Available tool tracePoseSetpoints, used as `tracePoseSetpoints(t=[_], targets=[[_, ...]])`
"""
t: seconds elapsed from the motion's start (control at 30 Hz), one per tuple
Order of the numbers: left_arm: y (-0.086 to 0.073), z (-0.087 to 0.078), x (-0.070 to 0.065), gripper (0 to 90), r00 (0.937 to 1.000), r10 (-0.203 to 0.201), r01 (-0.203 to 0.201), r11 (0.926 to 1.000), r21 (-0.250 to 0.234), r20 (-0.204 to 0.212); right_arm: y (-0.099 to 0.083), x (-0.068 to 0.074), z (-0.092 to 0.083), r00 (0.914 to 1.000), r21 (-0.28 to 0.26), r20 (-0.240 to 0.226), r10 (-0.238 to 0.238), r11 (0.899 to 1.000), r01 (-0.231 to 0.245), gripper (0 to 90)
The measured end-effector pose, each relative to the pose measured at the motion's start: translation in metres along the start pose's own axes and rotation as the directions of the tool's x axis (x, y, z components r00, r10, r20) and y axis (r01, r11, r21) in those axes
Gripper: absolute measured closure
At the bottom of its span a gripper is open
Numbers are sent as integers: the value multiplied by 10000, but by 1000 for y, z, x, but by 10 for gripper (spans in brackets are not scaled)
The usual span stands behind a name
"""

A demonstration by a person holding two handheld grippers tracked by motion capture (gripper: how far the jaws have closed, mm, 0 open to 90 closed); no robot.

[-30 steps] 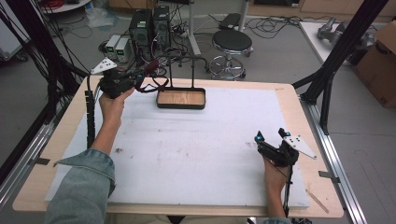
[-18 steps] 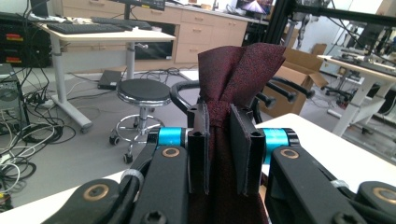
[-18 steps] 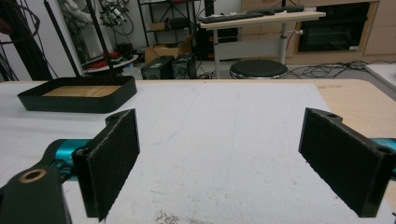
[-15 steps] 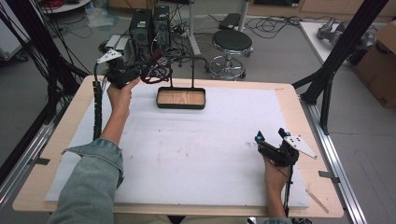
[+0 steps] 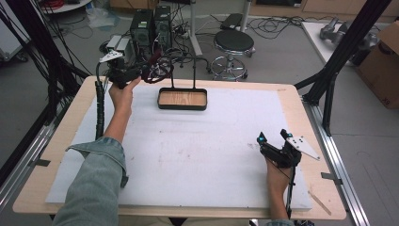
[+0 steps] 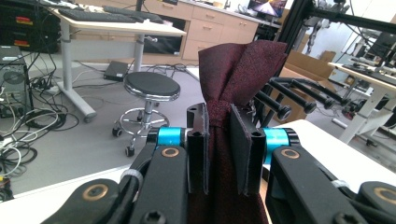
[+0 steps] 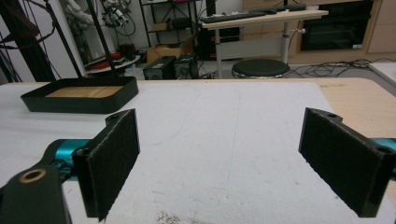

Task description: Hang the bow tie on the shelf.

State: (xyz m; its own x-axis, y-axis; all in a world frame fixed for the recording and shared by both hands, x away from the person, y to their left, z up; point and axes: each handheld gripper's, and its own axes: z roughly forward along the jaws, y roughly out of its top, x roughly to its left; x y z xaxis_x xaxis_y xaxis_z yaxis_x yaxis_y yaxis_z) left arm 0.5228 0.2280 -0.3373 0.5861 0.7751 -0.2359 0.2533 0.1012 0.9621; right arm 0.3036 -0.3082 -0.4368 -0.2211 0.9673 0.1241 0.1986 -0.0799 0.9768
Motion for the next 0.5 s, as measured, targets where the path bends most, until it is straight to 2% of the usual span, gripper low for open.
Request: tracePoseSetpoints(t=[0.33, 0.5], targets=[[-4, -1, 3, 754, 9997, 109, -106, 9999, 118, -235, 0, 0, 0, 10000, 1, -11, 7, 10000, -7, 116], [-8, -1, 5, 746, 9998, 17, -13, 9998, 179, -207, 0, 0, 0, 10000, 9, 7, 21, 10000, -21, 116]])
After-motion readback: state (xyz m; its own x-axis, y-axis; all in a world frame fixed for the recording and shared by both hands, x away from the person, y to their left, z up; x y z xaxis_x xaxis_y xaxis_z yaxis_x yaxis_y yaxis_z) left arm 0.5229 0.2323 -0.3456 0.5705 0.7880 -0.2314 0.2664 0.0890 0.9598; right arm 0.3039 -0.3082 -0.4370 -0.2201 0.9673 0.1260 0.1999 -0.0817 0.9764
